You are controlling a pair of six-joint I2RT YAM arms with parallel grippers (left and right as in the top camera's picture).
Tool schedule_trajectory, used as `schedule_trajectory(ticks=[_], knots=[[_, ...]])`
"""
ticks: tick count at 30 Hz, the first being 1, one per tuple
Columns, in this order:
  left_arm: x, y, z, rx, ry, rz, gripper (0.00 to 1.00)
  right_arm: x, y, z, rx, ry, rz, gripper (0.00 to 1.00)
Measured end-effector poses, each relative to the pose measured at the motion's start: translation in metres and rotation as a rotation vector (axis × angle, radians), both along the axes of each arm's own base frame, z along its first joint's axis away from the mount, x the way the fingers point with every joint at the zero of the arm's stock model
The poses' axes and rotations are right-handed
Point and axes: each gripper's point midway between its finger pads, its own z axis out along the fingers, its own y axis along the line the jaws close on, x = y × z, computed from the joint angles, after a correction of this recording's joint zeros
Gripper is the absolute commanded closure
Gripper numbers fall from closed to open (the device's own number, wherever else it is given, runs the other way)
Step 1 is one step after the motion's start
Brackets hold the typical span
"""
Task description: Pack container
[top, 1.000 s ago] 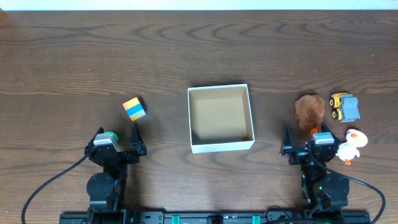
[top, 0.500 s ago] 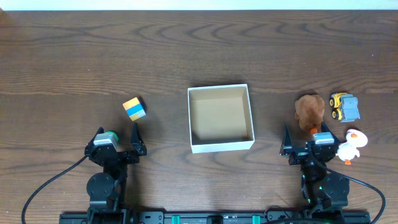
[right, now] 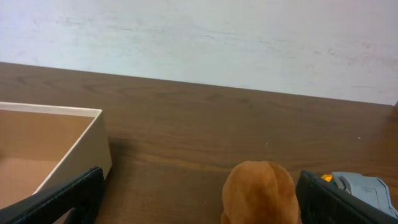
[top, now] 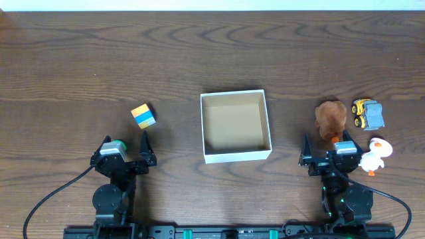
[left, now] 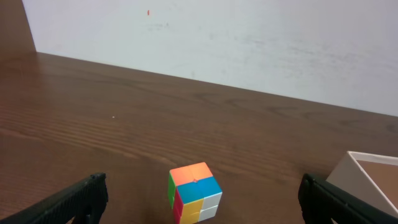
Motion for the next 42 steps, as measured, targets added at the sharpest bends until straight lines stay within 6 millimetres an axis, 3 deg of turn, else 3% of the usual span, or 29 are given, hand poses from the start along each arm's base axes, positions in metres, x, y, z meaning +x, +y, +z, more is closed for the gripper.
schedule_trajectory(ticks=[10, 15, 25, 30, 37, 42], knots=[[-0.002, 0.0, -0.001, -0.004, 0.027, 0.0, 0.02, -0.005, -0.002, -0.001, 0.037, 0.057, -0.012, 0.01], [-0.006, 0.0, -0.01, -0.023, 0.137, 0.005, 0.02, -0.01, -0.006, 0.024, 0.055, 0.066, -0.038, 0.01], [-0.008, 0.0, 0.051, -0.03, 0.274, 0.008, 0.02, -0.007, -0.009, 0.068, 0.06, 0.21, -0.062, 0.01], [-0.009, 0.0, 0.059, -0.037, 0.431, 0.015, 0.02, 0.005, -0.01, 0.086, 0.048, 0.372, -0.076, 0.01], [-0.013, 0.0, 0.059, -0.058, 0.632, 0.031, 0.02, 0.026, -0.038, 0.102, 0.041, 0.641, -0.187, 0.01], [-0.014, 0.0, 0.06, -0.058, 0.689, 0.035, 0.02, 0.038, -0.075, 0.111, 0.061, 0.829, -0.268, 0.01]])
